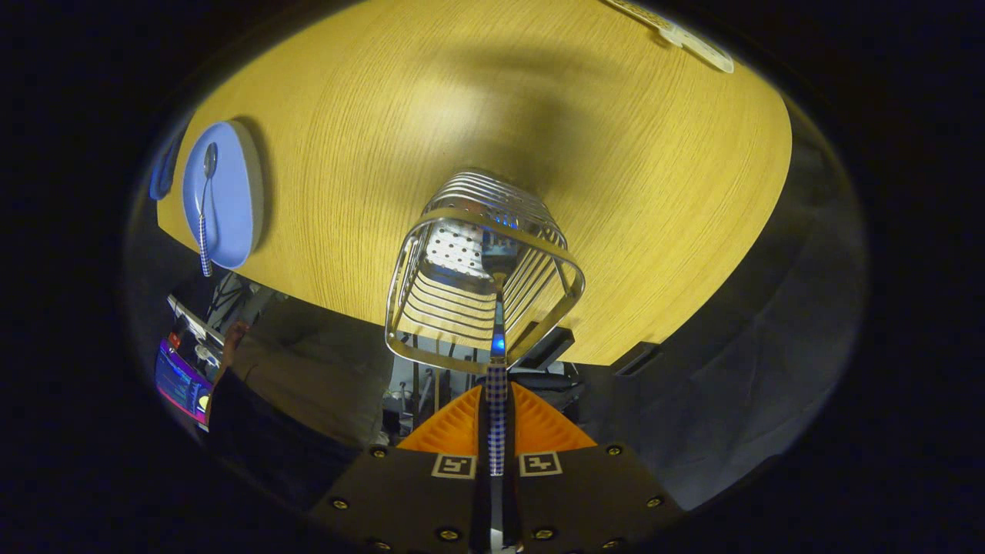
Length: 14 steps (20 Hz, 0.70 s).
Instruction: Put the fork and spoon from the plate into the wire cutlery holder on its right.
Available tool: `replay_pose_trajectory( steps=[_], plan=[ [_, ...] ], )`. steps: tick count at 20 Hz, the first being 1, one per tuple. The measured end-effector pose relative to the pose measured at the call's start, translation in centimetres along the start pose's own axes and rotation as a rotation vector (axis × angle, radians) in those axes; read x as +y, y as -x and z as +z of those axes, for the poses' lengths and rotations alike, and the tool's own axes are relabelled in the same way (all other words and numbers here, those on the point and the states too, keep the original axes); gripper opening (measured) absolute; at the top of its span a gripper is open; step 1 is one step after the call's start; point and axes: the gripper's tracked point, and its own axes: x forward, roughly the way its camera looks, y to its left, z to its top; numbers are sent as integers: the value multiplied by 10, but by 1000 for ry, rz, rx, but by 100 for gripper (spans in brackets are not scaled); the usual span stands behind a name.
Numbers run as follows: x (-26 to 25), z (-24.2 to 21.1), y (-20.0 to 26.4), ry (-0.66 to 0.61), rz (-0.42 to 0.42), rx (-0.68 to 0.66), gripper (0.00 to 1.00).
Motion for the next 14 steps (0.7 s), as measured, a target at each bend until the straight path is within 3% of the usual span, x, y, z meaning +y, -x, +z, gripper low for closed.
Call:
replay_pose_trajectory(
  steps=[7,13,14],
  plan=[
    [3,-3,-7,44,-11,50,6],
    [1,-2,-12,-6,-2,59,6],
    [2,-3,-8,-17,9,66,12]
  ],
)
